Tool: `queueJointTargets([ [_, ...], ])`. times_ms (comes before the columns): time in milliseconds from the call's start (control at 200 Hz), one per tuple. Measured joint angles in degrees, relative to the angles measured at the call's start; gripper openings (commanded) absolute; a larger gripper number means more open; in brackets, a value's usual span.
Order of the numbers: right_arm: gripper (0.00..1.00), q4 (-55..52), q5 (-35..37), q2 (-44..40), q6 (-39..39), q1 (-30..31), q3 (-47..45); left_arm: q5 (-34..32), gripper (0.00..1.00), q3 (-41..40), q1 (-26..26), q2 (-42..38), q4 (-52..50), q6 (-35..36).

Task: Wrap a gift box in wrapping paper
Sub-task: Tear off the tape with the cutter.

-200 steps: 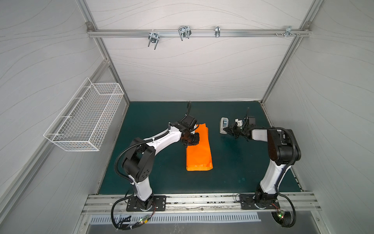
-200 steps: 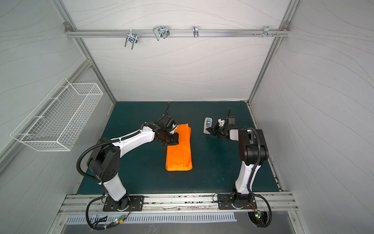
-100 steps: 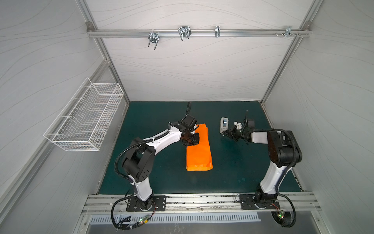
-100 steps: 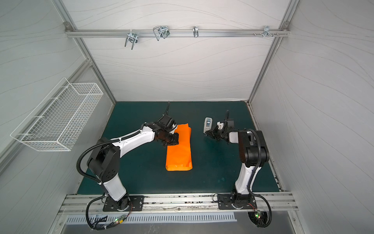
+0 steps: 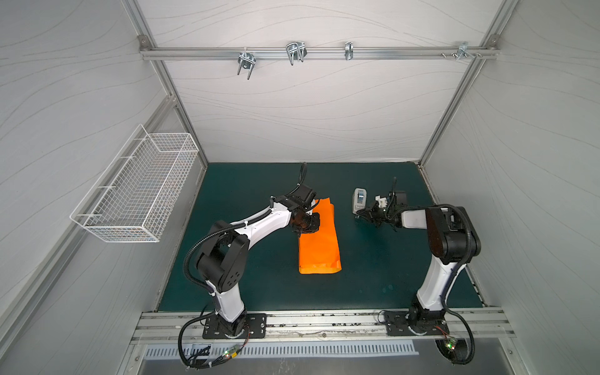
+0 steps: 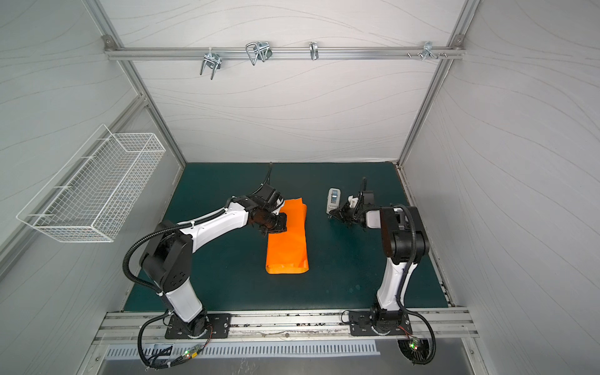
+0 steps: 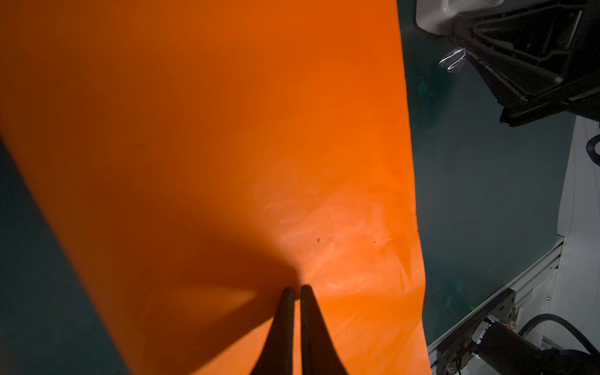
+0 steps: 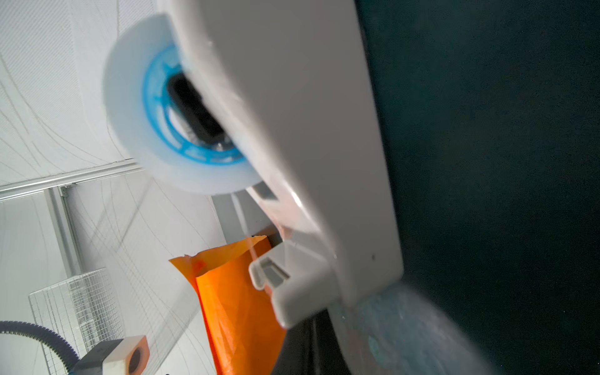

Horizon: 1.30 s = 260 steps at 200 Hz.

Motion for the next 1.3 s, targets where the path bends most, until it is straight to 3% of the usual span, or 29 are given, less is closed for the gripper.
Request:
queueJointTargets([
  [515, 0.0, -4.0, 3.0, 2.0, 1.1, 0.0, 1.3, -0.1, 0.1, 0.0, 0.0, 0.0, -0.1, 0.0],
  [785, 0.0, -5.2, 2.5, -8.3, 0.0, -0.1, -7.8, -0.2, 0.1, 0.0, 0.0, 0.0, -0.1, 0.0],
  [980, 0.0, -3.8, -6.8, -15.8, -4.9, 0.0, -8.7, -0.3, 0.1, 0.1, 0.0, 0.0, -0.2, 0.0],
  [1135, 0.0, -4.3, -16.6, -16.4, -9.7, 1.1, -7.2, -0.3, 0.09, 0.1, 0.0, 0.0, -0.2, 0.1],
  [1300, 0.0, -7.9, -22.6, -17.0, -14.5, 4.9, -4.9, -0.3, 0.09, 0.1, 0.0, 0.0, -0.3, 0.1],
])
